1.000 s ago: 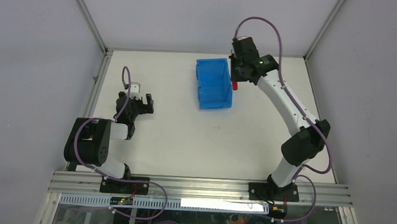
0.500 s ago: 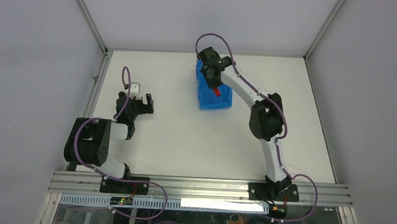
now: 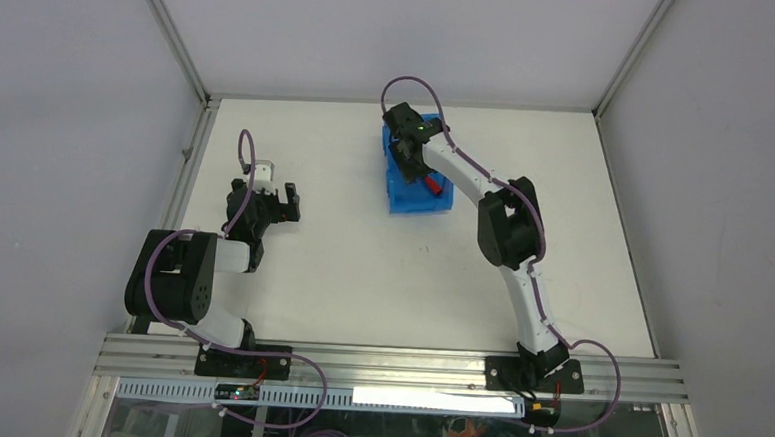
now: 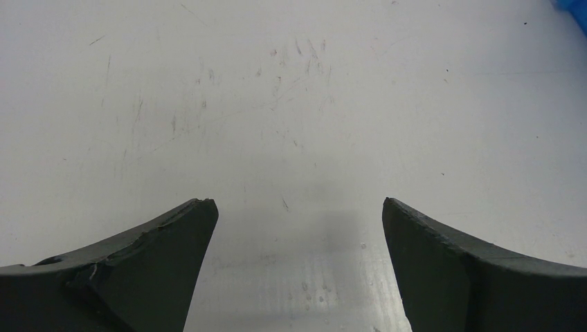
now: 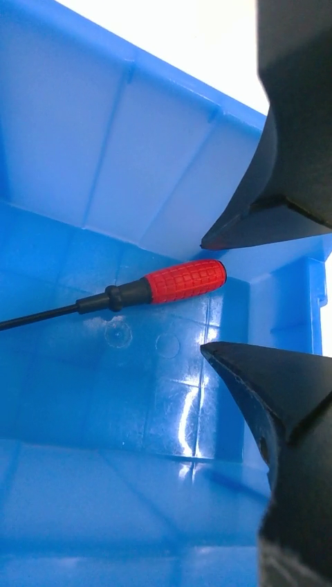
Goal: Put the screwdriver in the bin
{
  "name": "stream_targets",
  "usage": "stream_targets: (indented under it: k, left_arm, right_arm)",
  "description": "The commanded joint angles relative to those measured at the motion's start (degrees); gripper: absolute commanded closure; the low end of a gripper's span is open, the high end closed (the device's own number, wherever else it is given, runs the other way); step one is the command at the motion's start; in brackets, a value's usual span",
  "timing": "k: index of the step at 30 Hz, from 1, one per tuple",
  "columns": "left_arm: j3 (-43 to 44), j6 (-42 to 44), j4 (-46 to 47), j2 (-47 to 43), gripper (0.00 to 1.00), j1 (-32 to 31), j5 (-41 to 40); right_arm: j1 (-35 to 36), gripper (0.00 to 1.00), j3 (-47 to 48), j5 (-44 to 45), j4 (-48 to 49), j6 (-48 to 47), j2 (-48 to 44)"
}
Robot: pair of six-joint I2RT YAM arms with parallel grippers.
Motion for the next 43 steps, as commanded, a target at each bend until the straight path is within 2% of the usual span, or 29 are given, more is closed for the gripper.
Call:
stream_targets:
  k: [1,4,7,8,9,14,16,20,24,31,34,43]
  left_arm:
    - [0.26,-1.04,1.61,-1.27,0.01,-0.52,0.37]
    - [0.26,-1.04,1.61,-1.23,0.01,-0.52,0.45]
    - [0.26,-1.04,1.61,-1.3,0.01,-0.5,0.47]
    - [0.26,-1.04,1.61,-1.24,0.01,-0.52,0.42]
    - [0.26,-1.06,1.61,-1.26,0.01,-0.54,0.41]
    - [0.26,-1.04,1.61,-1.27,0.01,-0.46,0.46]
    - [0.26,-1.04,1.61,-1.25,0.01,-0.51,0.45]
    - [0.26,-1.04,1.61,-1.28,0.01,-0.54,0.47]
    - [0.26,-1.04,1.61,-1.26,0.01,-0.53,0.38]
    - [0.26,-1.04,1.61,-1.26,0.01,-0.48,0.39]
    - [0.26,-1.04,1.61,-1.27,0.01,-0.55,0.43]
    - [0.26,-1.04,1.61,-1.23,0.01,-0.55,0.37]
  right_arm:
    - [-0.14,0.43,1.72,0.97,1.99,1.56,-5.81]
    - [-0.17,0.33,0.12,-1.07,3.24,3.23,-10.57]
    - [-0.17,0.08,-3.27,-1.19,5.46,4.69,-17.06]
    - [-0.24,0.02,-4.42,-0.76,5.95,5.09,-18.93]
    - [-0.33,0.01,-5.47,-0.04,6.22,5.67,-20.54]
    - [-2.69,0.01,-8.47,7.07,2.31,10.8,-25.65]
    - [-5.92,0.01,-9.48,9.28,-0.84,13.83,-27.05]
    - [-15.26,0.01,-14.62,4.18,-2.38,17.69,-30.8]
    - [-25.36,0.01,-21.25,2.58,-0.09,17.26,-35.24]
    - [-41.54,0.01,-26.21,-4.67,1.17,16.56,-37.99]
    - [-43.58,0.01,-28.59,-6.65,3.47,15.78,-39.38]
    - [-43.77,0.01,-31.72,-9.25,7.32,15.62,-43.19]
